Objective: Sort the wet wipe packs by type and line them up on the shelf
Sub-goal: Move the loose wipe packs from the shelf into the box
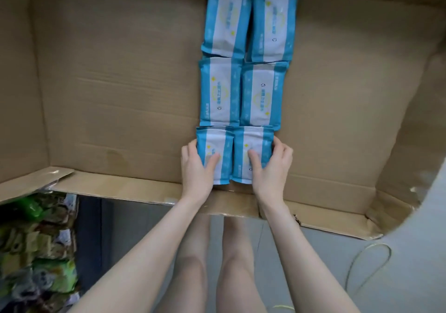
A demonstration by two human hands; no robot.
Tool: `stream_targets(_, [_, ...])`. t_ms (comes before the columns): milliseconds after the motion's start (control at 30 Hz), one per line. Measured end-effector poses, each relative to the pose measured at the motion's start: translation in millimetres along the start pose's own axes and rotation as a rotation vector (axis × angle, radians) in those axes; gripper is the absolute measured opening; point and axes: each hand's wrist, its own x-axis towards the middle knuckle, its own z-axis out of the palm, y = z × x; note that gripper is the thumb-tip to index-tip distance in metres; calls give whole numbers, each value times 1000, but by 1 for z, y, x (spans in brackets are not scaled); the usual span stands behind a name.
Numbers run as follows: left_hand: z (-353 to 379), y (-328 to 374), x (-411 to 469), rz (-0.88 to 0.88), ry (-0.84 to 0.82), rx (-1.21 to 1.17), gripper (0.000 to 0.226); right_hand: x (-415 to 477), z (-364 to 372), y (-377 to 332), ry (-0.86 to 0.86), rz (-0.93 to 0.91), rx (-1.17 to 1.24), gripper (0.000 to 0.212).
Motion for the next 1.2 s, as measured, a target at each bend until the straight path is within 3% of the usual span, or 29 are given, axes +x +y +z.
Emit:
stream_targets(233, [0,-13,3,87,-25,106,46,-1,-1,4,-39,-73,-190,57])
stream_targets(467, [-26,3,-9,37,-171,305,31,-9,-30,-17,-213,-41,-471,47])
stream_targets(633, [-68,20,-48,98,-253,410,41,-41,-69,-55,-294,-186,-528,39])
stream_targets(933, [-192,64,-187,287,78,129,33,-156,-143,-173,-248,-681,-450,36])
stream_targets(1200, [-284,6,-352,278,526,-92,34,-306,-157,-241,-307,-1163,-358,29])
